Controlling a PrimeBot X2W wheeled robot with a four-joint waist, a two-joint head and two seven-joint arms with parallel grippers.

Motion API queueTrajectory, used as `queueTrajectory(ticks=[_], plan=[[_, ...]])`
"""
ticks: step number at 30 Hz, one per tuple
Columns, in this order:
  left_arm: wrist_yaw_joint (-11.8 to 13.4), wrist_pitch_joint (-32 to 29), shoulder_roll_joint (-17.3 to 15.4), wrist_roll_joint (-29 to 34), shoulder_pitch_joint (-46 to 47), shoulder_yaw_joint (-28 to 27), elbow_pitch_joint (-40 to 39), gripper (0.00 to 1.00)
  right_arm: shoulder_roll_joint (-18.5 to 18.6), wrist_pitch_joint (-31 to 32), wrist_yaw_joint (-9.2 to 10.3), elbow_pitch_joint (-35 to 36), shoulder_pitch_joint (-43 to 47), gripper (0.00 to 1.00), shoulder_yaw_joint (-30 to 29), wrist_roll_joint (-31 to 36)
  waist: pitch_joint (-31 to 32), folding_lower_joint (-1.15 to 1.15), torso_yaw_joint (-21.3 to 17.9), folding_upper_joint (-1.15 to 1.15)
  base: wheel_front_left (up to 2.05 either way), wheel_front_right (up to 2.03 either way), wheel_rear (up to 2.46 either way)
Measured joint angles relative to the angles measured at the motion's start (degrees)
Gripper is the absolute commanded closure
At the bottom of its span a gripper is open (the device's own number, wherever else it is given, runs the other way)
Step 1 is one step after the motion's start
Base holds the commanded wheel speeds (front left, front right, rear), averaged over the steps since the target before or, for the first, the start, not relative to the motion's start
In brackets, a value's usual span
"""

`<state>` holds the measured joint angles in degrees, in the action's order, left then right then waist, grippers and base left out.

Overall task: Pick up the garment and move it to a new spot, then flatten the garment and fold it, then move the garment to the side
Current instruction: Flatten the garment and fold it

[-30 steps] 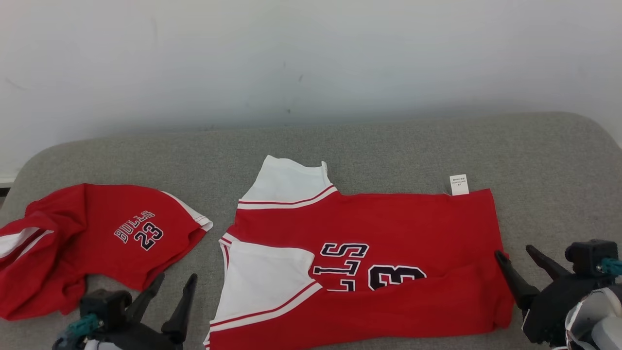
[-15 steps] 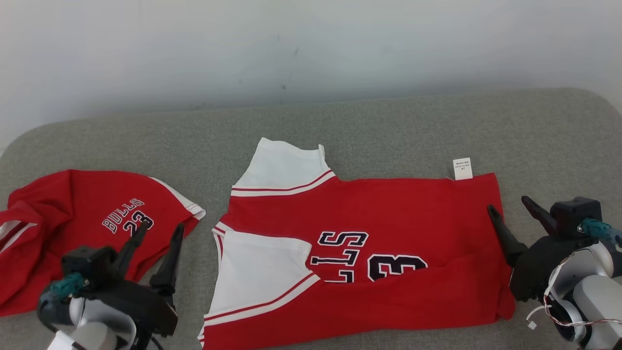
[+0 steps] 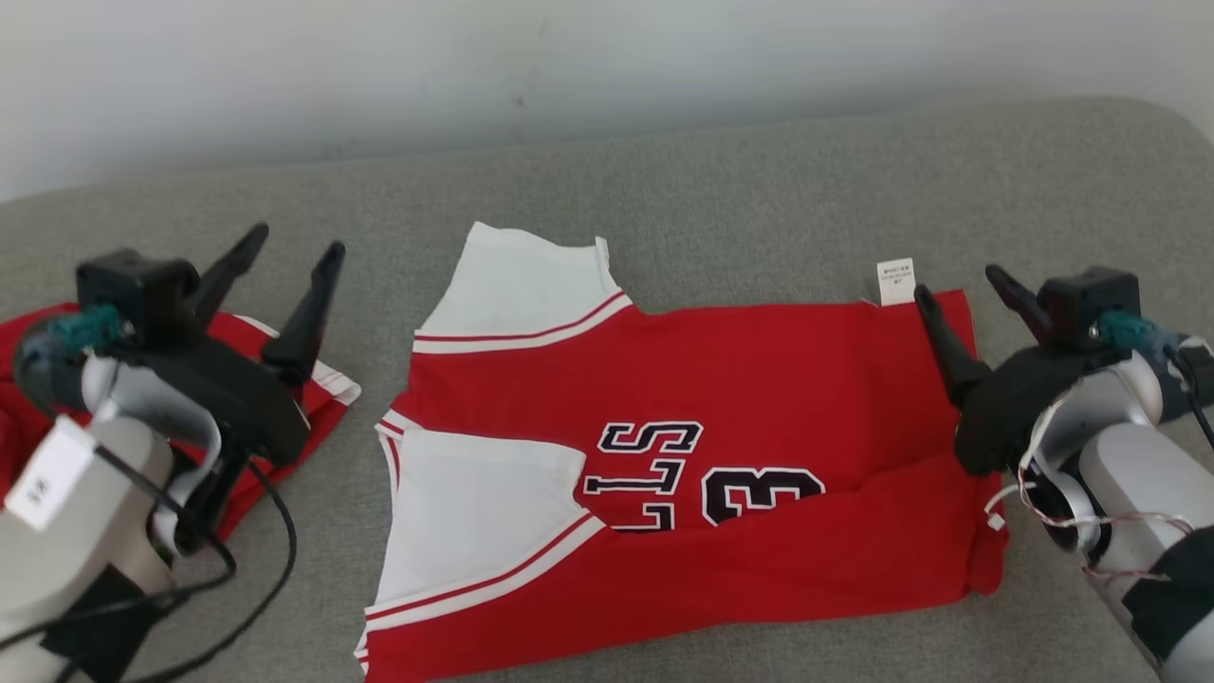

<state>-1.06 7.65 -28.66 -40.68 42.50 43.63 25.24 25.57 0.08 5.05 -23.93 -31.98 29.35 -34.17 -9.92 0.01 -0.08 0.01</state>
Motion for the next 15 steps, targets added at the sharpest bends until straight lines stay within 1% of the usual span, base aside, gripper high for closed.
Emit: queueTrajectory(ticks=[6, 11, 15], plan=[[-3.78, -3.13, 0.24, 0.24, 6.56, 0.56, 5.42, 0.0, -1.97, 0.55, 0.0, -1.65, -5.17, 0.0, 0.76, 0.53, -3.83, 0.0, -1.54, 0.0, 0.0, 0.0, 0.0], [-4.61, -4.61, 0.27, 0.18, 10.23, 0.43, 10.72, 0.0, -3.61, 0.67, -0.02, -2.25, -7.83, 0.0, 1.53, 1.09, -7.31, 0.0, -2.96, 0.0, 0.0, 0.0, 0.0], [-5.5, -5.12, 0.41, -0.29, 12.01, 0.53, 14.74, 0.0, -4.26, 0.34, -0.03, -2.81, -9.04, 0.0, 1.9, 2.03, -9.82, 0.0, -4.27, 0.0, 0.0, 0.0, 0.0]])
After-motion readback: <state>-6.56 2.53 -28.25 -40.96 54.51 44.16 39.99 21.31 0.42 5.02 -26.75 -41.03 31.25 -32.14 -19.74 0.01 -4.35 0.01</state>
